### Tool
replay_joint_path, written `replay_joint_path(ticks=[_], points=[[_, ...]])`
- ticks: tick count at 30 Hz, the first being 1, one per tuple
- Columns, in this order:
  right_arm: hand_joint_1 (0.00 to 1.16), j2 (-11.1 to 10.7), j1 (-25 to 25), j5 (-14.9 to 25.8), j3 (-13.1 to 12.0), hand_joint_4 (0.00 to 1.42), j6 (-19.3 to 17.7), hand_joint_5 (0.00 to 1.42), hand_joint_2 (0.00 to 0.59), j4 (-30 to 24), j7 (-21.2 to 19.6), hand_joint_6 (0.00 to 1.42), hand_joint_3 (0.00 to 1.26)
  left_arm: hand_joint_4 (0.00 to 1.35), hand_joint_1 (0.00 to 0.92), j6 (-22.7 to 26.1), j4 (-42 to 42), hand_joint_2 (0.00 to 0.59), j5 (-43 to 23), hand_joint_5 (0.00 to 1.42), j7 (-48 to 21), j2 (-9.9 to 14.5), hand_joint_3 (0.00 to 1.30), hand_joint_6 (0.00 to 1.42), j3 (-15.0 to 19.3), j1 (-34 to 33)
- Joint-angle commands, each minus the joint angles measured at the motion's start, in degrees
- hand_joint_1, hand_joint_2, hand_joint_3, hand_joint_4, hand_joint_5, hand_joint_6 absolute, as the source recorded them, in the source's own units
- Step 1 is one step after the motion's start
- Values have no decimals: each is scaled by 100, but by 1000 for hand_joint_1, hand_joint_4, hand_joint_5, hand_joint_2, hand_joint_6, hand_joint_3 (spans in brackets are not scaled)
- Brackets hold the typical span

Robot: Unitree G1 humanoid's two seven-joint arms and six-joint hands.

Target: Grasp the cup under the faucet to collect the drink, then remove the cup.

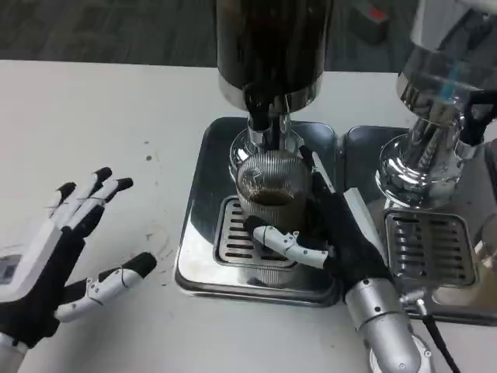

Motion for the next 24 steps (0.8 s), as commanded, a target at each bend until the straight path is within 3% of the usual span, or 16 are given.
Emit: replay_joint_path(ticks=[1, 12, 18, 24], points=[[834, 100, -96, 137, -15, 0, -107, 0, 175, 159, 77, 38, 0, 0, 0, 22, 10, 153, -50, 85, 127, 65, 155, 0, -56, 61], [872, 178, -138, 53, 37, 1, -81, 60, 183, 293, 30, 164, 0, 0, 0, 46, -32, 152, -144, 94, 167, 36, 159, 0, -53, 119], [890, 198, -148, 16, 43, 116, -78, 159, 186, 317, -41, 251, 0, 0, 0, 57, -45, 154, -181, 95, 163, 27, 165, 0, -55, 145], [909, 261, -123, 48, 20, 212, -82, 246, 197, 364, -111, 352, 153, 0, 0, 56, -59, 156, -209, 95, 149, 22, 168, 0, -53, 161]])
